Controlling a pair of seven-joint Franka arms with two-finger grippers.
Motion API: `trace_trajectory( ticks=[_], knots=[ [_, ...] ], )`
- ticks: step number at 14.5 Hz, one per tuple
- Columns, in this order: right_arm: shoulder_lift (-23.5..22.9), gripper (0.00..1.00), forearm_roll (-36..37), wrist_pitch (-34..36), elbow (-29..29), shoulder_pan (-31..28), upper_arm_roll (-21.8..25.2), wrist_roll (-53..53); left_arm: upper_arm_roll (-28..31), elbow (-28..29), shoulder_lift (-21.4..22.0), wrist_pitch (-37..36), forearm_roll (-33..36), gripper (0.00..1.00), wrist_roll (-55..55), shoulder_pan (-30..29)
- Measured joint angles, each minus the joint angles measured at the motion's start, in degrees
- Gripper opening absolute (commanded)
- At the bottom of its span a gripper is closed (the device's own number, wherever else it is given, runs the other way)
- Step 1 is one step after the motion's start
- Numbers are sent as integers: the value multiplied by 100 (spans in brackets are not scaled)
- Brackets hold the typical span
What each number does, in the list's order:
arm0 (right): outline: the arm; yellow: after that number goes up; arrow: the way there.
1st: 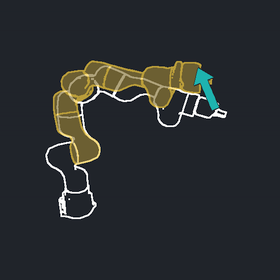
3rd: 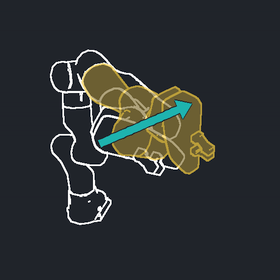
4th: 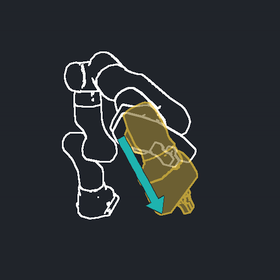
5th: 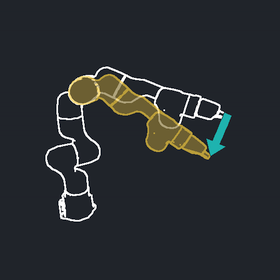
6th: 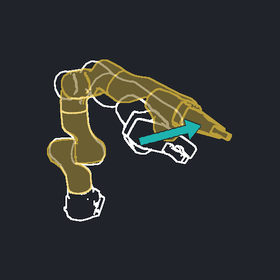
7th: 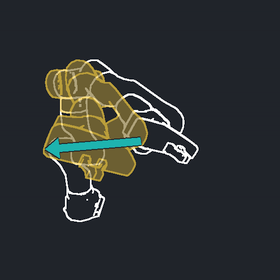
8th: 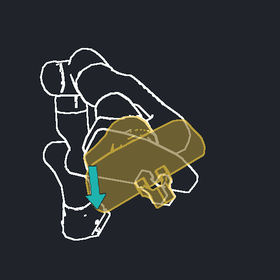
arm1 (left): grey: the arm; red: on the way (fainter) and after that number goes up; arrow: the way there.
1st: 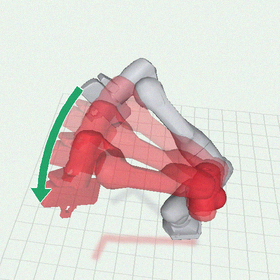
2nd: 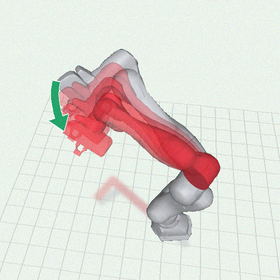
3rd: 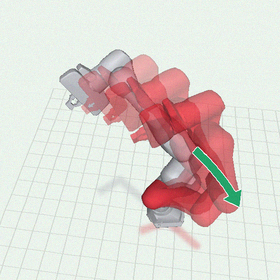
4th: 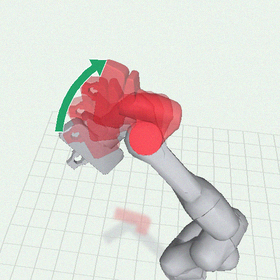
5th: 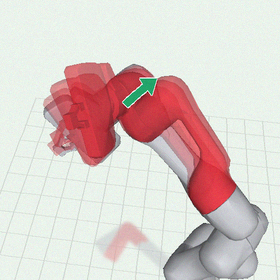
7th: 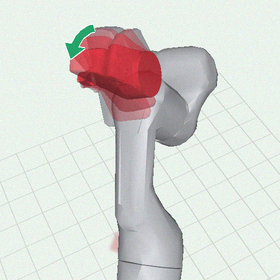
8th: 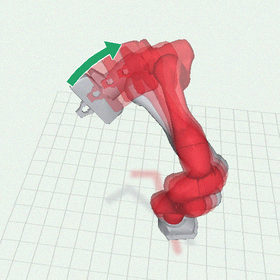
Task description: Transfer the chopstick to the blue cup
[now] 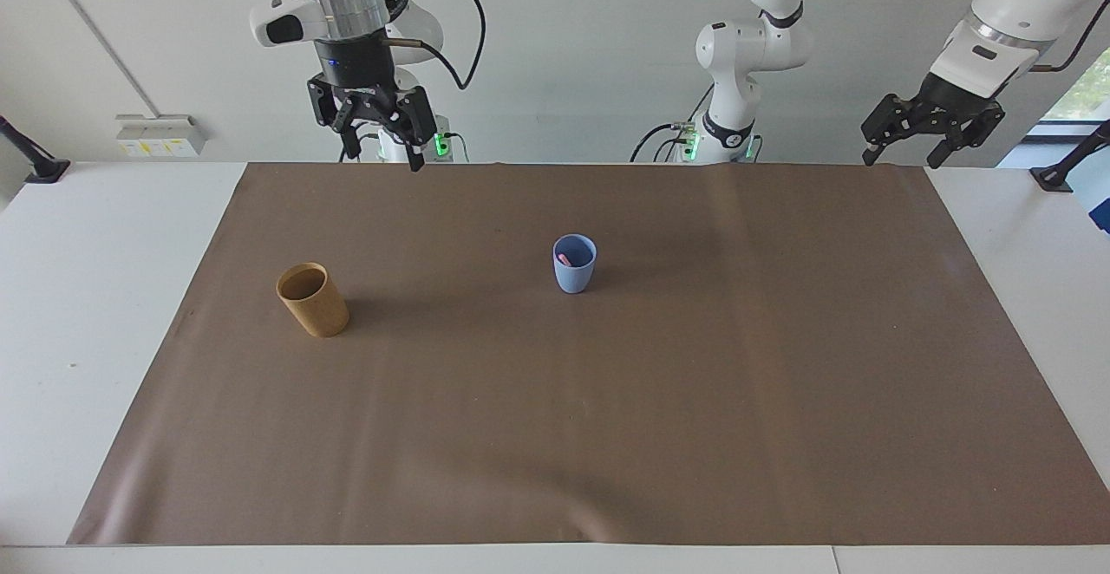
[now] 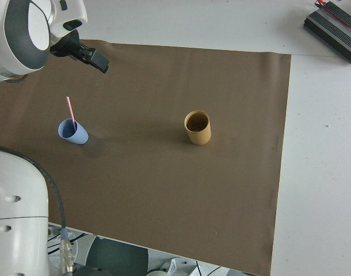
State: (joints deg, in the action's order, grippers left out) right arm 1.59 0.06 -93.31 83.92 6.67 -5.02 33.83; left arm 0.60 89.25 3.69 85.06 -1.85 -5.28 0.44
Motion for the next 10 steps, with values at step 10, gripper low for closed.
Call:
trace_trajectory(
  ticks=[10],
  knots=[
    [169,100,-45,450,421,-928,330,-1574,-20,0,0,95,0,100,-148,0]
  ],
)
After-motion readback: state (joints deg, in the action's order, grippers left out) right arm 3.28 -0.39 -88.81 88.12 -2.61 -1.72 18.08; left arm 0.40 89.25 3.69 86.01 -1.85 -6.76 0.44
